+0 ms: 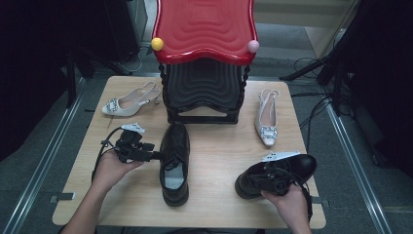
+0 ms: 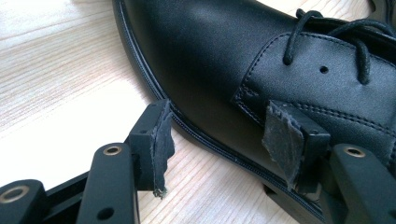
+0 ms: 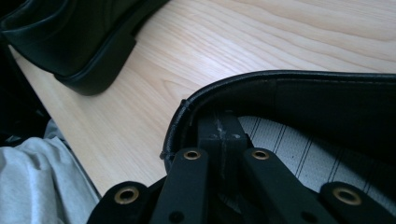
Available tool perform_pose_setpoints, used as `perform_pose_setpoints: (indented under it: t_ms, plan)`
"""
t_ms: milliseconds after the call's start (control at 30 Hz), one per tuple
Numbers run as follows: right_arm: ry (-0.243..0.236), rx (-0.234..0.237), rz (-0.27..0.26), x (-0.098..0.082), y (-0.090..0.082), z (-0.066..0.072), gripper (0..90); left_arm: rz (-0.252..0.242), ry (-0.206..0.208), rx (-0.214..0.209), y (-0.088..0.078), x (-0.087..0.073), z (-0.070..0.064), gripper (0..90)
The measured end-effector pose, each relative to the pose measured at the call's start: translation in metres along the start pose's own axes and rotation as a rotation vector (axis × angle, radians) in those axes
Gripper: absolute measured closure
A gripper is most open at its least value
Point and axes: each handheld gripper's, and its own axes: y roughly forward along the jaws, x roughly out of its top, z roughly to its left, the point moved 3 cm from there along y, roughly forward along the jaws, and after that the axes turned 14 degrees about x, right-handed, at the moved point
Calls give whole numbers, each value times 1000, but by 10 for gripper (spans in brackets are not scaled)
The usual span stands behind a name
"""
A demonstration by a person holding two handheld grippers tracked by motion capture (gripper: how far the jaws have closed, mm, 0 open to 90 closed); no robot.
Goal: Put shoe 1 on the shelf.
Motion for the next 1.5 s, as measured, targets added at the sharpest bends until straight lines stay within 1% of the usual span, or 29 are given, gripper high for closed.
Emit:
perform_pose_setpoints:
  t_ms: [133,200,367,433,467,567,633,867,967,1100,1267,1400,1500]
  plan:
    - [-16,19,14,4,9,7,900,-2,-2,1,-1,-1,1,421]
    - [-13,33,20,6,13,10,900,0,-4,2,-1,-1,0,420]
    - [-31,51,36,8,23,16,900,-1,-2,1,-2,-3,0,418]
    - [-31,60,45,9,27,21,900,2,-6,4,-2,-4,0,416]
    - [-40,66,51,10,31,23,900,2,-5,5,-2,-4,0,415]
    - [-47,76,60,12,36,27,900,1,-2,4,-3,-5,-1,414]
    - [-55,89,70,13,41,31,900,2,-6,7,-4,-6,-1,414]
    - [-82,111,95,18,58,43,900,-4,-11,14,-5,-9,-1,414]
    - [-92,134,111,20,66,49,900,-5,-11,10,-6,-10,-2,414]
    - [-125,153,129,23,79,60,900,-15,-7,15,-8,-11,-3,414]
    - [-154,171,147,26,92,71,900,-18,-4,16,-9,-13,-4,413]
    - [-163,175,149,26,92,72,900,-21,2,11,-9,-13,-4,413]
    - [-178,169,131,26,82,73,900,-20,5,10,-9,-13,-4,412]
